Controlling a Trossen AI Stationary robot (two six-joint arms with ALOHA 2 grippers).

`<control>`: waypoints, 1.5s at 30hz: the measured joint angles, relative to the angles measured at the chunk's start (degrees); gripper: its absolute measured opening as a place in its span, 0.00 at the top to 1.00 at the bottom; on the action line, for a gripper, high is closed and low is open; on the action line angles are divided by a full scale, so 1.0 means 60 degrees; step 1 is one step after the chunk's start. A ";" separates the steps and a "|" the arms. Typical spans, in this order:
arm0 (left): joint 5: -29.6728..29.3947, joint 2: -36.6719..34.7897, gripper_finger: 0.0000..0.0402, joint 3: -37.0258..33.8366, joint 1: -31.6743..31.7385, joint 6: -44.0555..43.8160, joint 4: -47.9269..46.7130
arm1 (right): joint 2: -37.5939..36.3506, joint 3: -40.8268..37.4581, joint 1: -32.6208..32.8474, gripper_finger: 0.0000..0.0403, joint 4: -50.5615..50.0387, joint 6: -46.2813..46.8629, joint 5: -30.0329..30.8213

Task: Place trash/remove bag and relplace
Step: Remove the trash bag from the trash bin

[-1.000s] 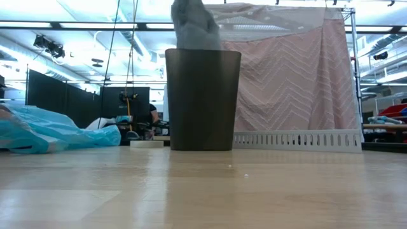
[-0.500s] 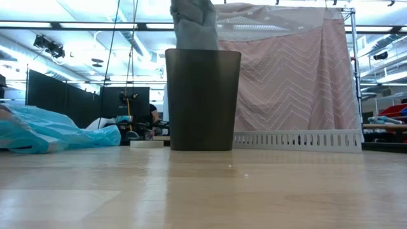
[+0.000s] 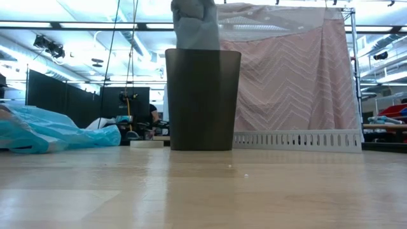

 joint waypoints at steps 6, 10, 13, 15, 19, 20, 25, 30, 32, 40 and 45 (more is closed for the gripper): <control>-0.0072 0.0000 1.00 -0.0175 0.0029 -0.0824 0.0964 | 0.0161 0.0011 -0.0135 1.00 -0.0077 0.0325 -0.0566; 0.0050 0.0000 1.00 -0.0181 0.0043 -0.1122 0.1017 | 0.0467 0.0018 -0.0286 1.00 -0.0247 0.0658 -0.0647; 0.0166 0.0012 1.00 -0.0186 0.0074 -0.1277 0.0966 | 0.0699 0.0039 -0.0331 1.00 -0.0291 0.0858 -0.0618; 0.0329 0.0018 1.00 -0.0194 0.0129 -0.1284 0.0842 | 0.0758 0.0040 -0.0335 1.00 -0.0331 0.1018 -0.0610; 0.0825 0.0018 1.00 -0.0197 0.0429 -0.1382 0.0821 | 0.0871 0.0047 -0.0288 1.00 -0.0527 0.1071 -0.0467; 0.0854 0.0018 1.00 -0.0197 0.0495 -0.1469 0.0813 | 0.0874 0.0051 -0.0292 1.00 -0.0559 0.1071 -0.0395; 0.1679 0.0016 1.00 -0.0192 0.1055 -0.1283 0.0256 | 0.0917 0.0019 -0.0202 1.00 -0.0688 0.1087 -0.0191; 0.1581 0.0007 1.00 -0.0161 0.1260 -0.0277 -0.1265 | 0.0920 -0.0034 -0.0088 1.00 -0.0779 0.1067 -0.0539; 0.1523 0.0039 1.00 -0.0161 0.1206 -0.0230 -0.1210 | 0.0926 -0.0027 -0.0117 1.00 -0.0936 0.1078 -0.0581; 0.1858 0.0058 1.00 -0.0158 0.1105 -0.0500 -0.0529 | 0.1115 -0.0018 -0.0220 1.00 -0.1286 0.0891 -0.0060; 0.2293 0.0062 1.00 -0.0157 0.1573 -0.0514 -0.1037 | 0.1031 -0.0011 -0.0150 1.00 -0.1250 0.0484 0.0187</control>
